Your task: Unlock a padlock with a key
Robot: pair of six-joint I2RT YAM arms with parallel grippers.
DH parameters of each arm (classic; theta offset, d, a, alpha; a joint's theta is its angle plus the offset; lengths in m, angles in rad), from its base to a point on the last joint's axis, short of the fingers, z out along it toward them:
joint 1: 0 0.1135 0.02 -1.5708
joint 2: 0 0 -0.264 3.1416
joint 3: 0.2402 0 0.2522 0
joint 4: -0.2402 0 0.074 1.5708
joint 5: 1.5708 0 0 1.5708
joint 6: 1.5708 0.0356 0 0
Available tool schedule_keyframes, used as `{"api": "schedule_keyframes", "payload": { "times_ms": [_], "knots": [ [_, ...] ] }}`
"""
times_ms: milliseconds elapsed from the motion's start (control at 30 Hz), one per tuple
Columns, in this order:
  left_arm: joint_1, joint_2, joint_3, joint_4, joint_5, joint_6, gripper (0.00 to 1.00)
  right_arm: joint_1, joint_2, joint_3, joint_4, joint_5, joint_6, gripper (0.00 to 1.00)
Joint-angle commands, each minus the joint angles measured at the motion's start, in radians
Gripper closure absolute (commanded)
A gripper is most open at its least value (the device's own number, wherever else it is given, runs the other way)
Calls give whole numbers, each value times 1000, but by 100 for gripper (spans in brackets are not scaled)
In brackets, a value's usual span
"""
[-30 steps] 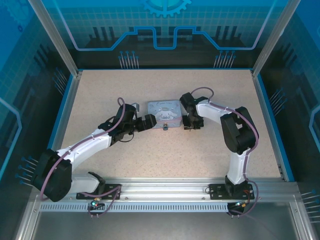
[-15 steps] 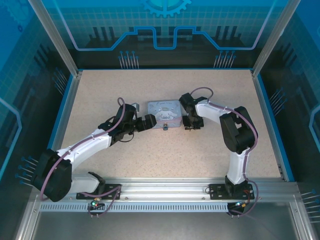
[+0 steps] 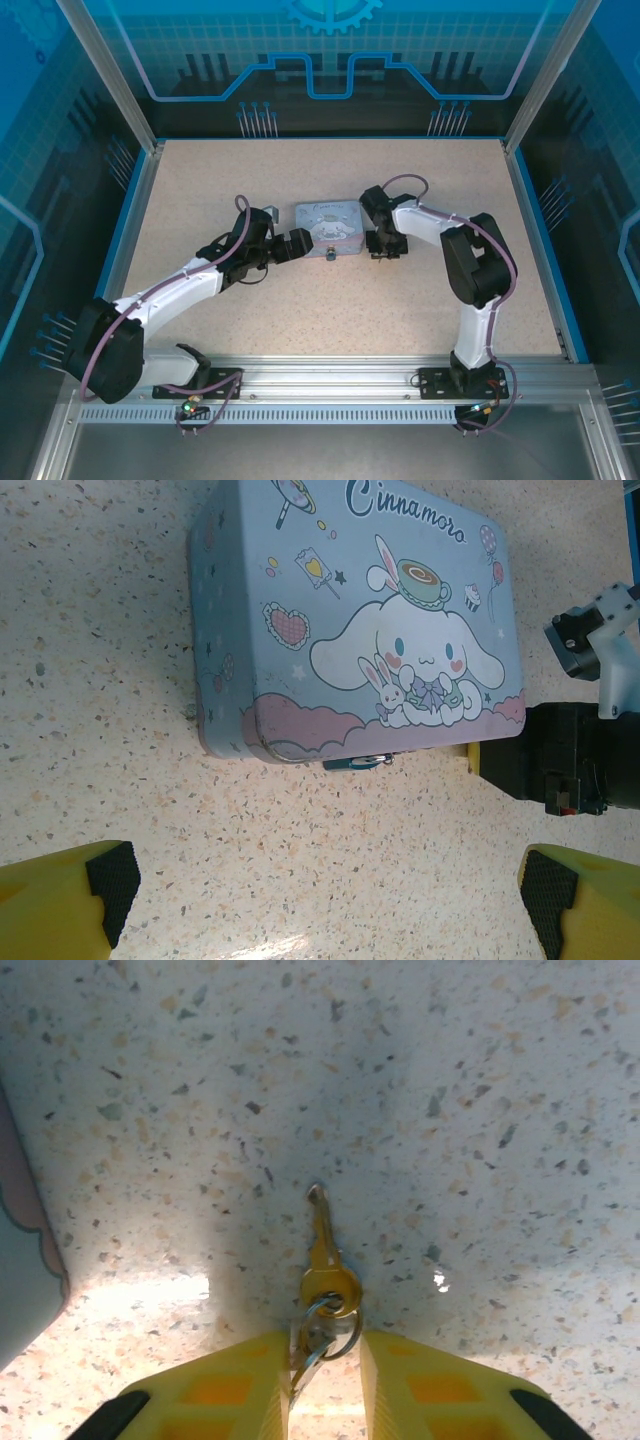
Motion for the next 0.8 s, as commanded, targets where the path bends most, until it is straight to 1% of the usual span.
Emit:
{"api": "schedule_keyframes", "payload": {
  "times_ms": [0, 200, 333, 600, 633, 767],
  "knots": [
    [-6, 13, 22, 13, 26, -10, 1, -41, -17, -35, 3, 64, 5, 76],
    [-6, 14, 21, 11, 26, -15, 1, -48, -31, -44, 13, 61, -7, 77],
    [-8, 17, 21, 11, 23, -19, 1, -52, -20, -32, 16, 56, -16, 75],
    [-14, 30, 29, 8, 20, -21, 1, -53, 15, -13, 29, 37, -31, 77],
    [-14, 31, 32, 7, 19, -20, 1, -53, 17, -16, 33, 33, -34, 78],
    [-15, 30, 39, -4, 15, -16, 1, -65, 5, -36, 58, 1, -66, 90]
  ]
}}
